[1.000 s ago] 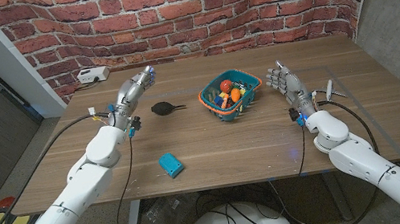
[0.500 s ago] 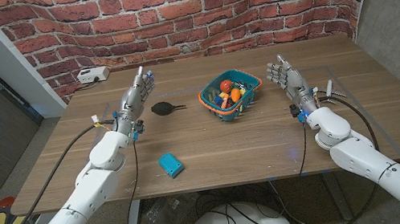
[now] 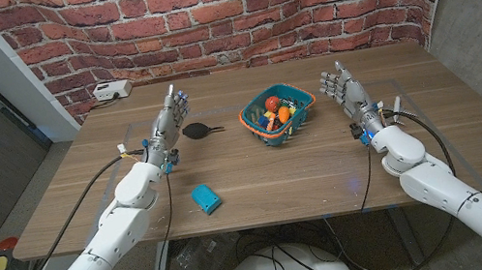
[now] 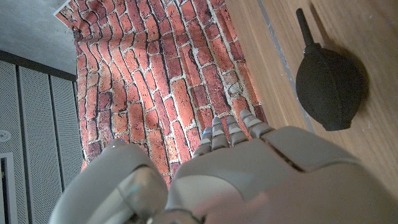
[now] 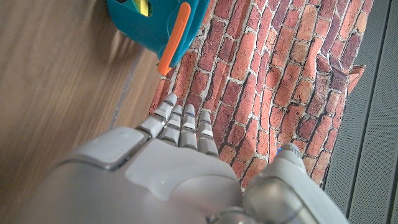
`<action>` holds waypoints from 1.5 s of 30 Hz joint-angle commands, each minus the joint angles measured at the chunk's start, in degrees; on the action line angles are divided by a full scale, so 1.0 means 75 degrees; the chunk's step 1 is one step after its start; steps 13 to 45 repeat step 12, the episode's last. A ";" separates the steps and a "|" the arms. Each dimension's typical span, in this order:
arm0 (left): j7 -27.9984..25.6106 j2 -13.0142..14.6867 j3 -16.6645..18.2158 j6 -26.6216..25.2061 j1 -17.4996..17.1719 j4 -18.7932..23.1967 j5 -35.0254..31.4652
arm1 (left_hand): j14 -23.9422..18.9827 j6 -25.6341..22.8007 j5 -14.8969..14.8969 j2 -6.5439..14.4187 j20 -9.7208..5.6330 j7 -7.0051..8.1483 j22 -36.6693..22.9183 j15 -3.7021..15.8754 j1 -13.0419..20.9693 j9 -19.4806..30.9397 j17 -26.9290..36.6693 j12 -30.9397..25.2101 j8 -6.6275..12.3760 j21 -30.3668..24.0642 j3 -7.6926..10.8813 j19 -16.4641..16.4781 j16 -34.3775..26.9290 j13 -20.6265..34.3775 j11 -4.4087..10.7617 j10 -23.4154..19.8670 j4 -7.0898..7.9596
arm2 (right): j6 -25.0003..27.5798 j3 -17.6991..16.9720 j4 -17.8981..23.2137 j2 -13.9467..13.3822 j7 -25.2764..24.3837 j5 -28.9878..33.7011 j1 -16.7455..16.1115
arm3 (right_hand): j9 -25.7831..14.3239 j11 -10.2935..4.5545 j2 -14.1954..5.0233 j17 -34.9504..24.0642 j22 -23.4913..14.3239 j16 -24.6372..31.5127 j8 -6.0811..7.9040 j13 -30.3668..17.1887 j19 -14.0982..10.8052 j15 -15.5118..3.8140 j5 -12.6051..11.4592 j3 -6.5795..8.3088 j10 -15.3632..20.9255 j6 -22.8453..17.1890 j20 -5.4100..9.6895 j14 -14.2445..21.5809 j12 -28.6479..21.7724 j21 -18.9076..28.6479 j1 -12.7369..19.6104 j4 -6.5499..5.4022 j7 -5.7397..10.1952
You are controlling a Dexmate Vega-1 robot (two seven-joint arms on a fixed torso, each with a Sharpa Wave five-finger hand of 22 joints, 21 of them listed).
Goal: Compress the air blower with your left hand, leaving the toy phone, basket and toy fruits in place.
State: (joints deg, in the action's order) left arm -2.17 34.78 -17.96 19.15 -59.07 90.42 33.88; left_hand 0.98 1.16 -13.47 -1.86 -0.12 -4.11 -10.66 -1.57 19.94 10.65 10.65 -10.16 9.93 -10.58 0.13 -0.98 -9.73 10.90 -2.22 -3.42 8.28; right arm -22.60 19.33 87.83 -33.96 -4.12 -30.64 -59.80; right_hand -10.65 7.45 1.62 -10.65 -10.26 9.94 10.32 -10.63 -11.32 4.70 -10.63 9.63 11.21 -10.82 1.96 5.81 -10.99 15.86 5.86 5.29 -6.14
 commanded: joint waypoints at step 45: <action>-0.0108 -0.0185 -0.0063 0.0287 -0.0098 -0.0065 0.0026 | 0.0167 0.0117 -0.0076 -0.0041 -0.0054 -0.0035 -0.0006 -0.0023 -0.0065 -0.0003 -0.0004 -0.0043 0.0046 -0.0006 -0.0096 -0.0235 -0.0030 0.0009 0.0016 0.0147 -0.0005 | -0.0035 -0.0038 -0.0088 -0.0021 0.0235 -0.0228 -0.0016 | -0.0006 0.0026 0.0061 0.0008 -0.0024 0.0030 0.0000 0.0004 0.0039 0.0058 -0.0048 -0.0077 -0.0052 0.0038 0.0050 -0.0098 -0.0005 -0.0098 -0.0094 -0.0022 -0.0055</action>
